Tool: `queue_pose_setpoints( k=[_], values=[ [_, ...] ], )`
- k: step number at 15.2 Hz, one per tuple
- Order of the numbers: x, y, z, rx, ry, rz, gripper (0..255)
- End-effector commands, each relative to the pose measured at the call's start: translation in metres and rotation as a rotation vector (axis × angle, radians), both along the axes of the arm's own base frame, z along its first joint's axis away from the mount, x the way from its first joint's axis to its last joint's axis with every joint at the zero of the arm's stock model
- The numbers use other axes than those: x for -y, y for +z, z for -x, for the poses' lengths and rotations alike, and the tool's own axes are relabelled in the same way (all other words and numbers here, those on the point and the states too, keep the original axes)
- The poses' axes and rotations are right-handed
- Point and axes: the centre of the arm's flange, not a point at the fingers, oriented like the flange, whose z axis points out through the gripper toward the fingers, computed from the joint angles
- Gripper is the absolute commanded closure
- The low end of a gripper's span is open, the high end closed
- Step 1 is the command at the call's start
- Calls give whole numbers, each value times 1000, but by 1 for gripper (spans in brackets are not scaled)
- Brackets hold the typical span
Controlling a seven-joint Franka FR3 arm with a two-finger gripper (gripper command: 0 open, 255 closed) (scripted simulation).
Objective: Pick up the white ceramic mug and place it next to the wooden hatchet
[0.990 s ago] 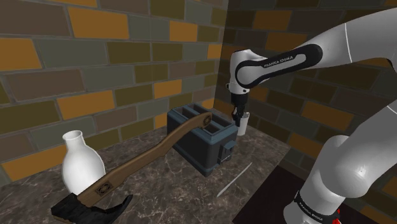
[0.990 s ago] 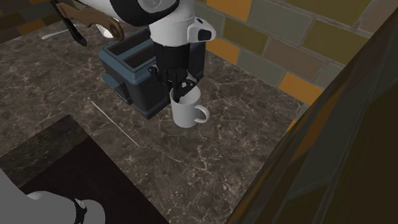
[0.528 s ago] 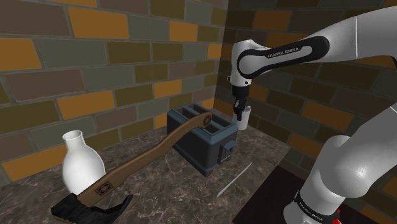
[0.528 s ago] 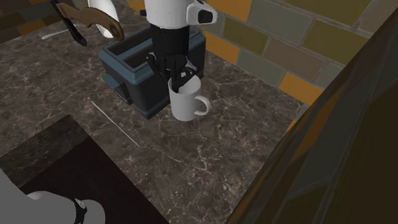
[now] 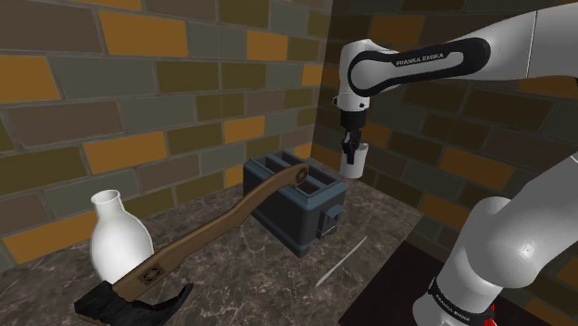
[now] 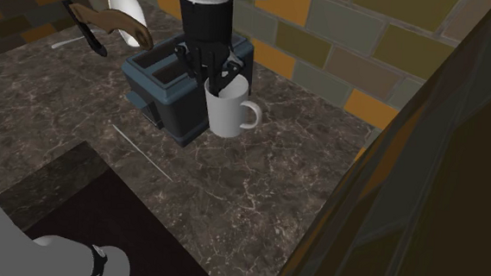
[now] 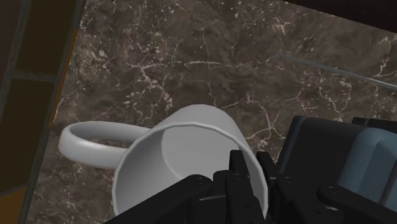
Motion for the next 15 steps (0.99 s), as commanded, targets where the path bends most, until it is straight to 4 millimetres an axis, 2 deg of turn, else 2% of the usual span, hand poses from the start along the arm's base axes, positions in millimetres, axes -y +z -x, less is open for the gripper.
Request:
queue_pose_setpoints(
  k=[1, 15],
  values=[
    [1, 10, 0, 0, 0, 0, 255],
    [1, 84, 0, 0, 0, 0, 255]
  ],
)
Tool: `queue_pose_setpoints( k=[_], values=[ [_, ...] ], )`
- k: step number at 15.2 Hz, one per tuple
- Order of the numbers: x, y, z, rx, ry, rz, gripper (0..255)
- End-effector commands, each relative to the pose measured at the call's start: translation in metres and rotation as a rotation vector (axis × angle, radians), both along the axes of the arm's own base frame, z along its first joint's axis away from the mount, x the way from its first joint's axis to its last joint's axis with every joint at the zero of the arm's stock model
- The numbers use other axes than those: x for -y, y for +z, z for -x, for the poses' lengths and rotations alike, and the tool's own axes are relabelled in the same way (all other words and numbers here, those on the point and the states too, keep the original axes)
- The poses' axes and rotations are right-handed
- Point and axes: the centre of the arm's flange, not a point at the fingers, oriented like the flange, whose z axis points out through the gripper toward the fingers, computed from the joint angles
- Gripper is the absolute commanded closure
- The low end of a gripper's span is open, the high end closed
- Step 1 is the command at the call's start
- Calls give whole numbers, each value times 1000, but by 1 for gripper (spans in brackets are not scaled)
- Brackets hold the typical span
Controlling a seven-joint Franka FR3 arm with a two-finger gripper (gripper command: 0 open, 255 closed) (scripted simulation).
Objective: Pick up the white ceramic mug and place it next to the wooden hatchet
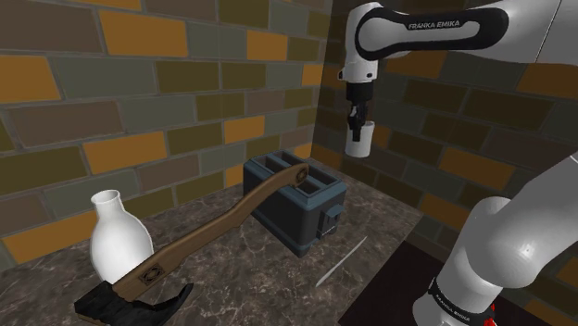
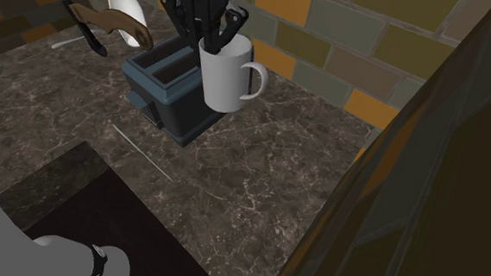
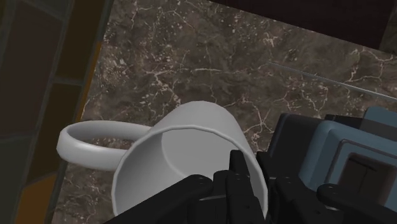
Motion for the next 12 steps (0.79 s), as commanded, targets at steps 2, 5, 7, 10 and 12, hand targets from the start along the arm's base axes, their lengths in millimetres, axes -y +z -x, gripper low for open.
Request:
queue_pose_setpoints(
  k=[2, 5, 7, 10, 12],
  values=[
    [0, 15, 0, 0, 0, 0, 255],
    [0, 31, 0, 0, 0, 0, 255],
    [0, 42, 0, 0, 0, 0, 255],
    [0, 57, 0, 0, 0, 0, 255],
    [0, 68, 0, 0, 0, 0, 255]
  ],
)
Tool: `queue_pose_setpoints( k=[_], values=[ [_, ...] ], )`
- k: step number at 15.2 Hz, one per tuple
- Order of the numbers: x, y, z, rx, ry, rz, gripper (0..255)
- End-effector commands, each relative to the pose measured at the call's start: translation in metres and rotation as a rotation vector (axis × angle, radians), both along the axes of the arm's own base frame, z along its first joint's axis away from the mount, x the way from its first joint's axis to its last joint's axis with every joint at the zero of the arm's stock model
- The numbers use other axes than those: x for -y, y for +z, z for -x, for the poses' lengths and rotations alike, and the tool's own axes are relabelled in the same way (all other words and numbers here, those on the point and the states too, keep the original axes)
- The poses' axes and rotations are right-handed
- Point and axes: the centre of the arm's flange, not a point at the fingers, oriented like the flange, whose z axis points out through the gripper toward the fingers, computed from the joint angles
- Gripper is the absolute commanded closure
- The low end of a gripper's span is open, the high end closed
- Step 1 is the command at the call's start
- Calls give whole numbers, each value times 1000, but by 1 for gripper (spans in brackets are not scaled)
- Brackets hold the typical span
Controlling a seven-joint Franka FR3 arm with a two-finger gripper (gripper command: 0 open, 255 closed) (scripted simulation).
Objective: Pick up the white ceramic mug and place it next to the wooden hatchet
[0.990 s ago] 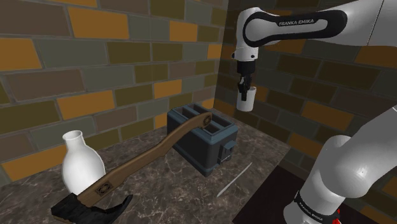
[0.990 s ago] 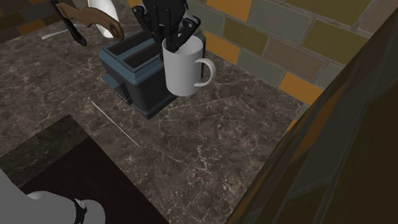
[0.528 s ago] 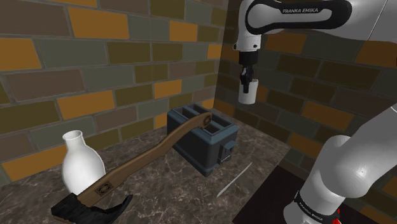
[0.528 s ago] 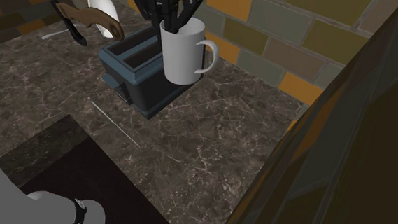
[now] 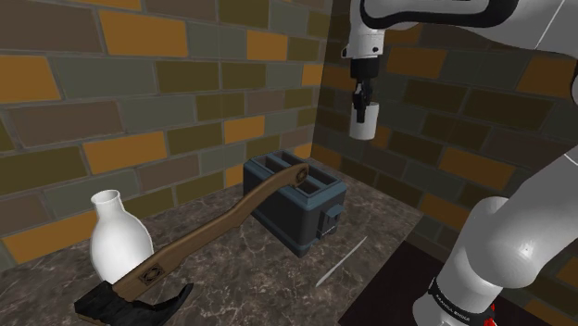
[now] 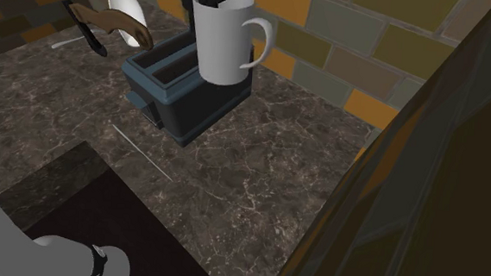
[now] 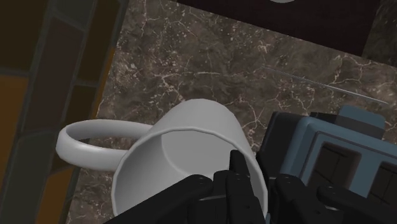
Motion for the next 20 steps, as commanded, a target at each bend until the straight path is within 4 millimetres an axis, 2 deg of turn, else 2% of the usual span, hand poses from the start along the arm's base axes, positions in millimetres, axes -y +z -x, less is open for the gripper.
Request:
queue_pose_setpoints(
  k=[1, 8, 20],
  values=[
    [0, 12, 0, 0, 0, 0, 255],
    [0, 45, 0, 0, 0, 0, 255],
    [-149, 45, 54, 0, 0, 0, 255]
  ],
)
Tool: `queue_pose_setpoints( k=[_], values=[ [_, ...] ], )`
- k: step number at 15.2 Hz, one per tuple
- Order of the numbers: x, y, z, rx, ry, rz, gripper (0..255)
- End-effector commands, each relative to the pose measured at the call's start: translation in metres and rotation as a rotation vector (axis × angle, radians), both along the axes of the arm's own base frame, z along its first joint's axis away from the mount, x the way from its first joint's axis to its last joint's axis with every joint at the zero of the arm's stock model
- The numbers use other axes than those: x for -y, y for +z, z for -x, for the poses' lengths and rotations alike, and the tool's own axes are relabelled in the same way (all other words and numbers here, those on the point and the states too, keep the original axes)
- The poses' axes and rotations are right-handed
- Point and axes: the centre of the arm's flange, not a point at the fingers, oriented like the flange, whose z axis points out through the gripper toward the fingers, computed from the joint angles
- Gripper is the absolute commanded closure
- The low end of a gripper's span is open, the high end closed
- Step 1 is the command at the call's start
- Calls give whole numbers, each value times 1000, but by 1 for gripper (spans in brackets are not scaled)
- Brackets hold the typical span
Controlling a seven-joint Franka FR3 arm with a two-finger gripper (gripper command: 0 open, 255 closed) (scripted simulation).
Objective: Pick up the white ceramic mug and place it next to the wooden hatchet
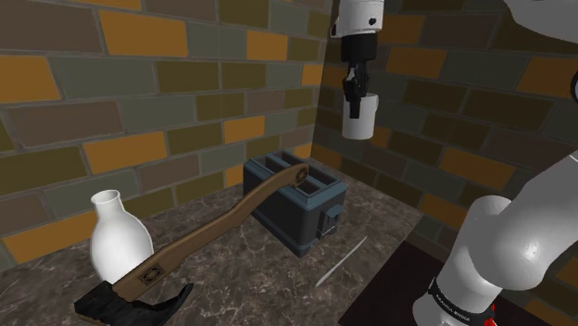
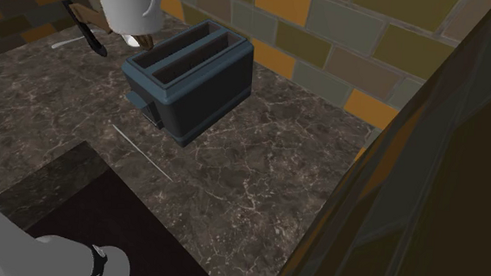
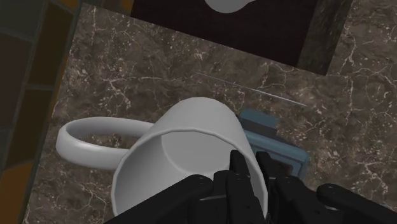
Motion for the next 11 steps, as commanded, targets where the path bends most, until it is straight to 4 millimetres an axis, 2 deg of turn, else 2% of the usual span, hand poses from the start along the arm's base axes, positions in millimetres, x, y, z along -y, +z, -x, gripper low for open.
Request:
queue_pose_setpoints(
  k=[1, 11],
  values=[
    [-27, 1, 12, -1, -2, 0, 255],
    [-151, 1, 57, -1, -2, 0, 255]
  ],
)
